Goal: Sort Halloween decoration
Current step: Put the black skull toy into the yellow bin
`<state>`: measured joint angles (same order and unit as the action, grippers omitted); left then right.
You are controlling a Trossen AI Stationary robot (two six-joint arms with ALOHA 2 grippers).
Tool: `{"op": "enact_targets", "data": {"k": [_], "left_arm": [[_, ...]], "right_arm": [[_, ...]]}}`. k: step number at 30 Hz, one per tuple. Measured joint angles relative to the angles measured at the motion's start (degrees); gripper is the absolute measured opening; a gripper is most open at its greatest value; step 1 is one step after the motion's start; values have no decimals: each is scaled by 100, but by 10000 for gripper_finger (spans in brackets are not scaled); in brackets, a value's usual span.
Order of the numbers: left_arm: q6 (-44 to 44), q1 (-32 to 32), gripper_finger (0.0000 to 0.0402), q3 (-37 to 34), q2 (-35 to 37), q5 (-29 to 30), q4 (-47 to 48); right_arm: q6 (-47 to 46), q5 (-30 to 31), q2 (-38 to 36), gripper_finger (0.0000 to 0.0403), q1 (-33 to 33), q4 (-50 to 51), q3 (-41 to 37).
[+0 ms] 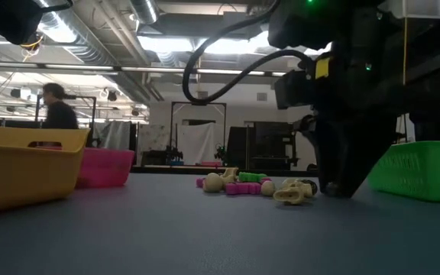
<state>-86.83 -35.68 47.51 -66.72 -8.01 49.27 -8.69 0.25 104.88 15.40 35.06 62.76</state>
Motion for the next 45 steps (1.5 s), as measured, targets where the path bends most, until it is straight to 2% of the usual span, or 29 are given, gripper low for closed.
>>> {"op": "enact_targets", "data": {"k": [32, 45], "left_arm": [[0, 0, 212, 0, 0, 0, -2], [0, 0, 212, 0, 0, 2, -3]], "right_arm": [[2, -31, 77, 175, 0, -65, 2], [2, -42, 81, 76, 0, -76, 2]]}}
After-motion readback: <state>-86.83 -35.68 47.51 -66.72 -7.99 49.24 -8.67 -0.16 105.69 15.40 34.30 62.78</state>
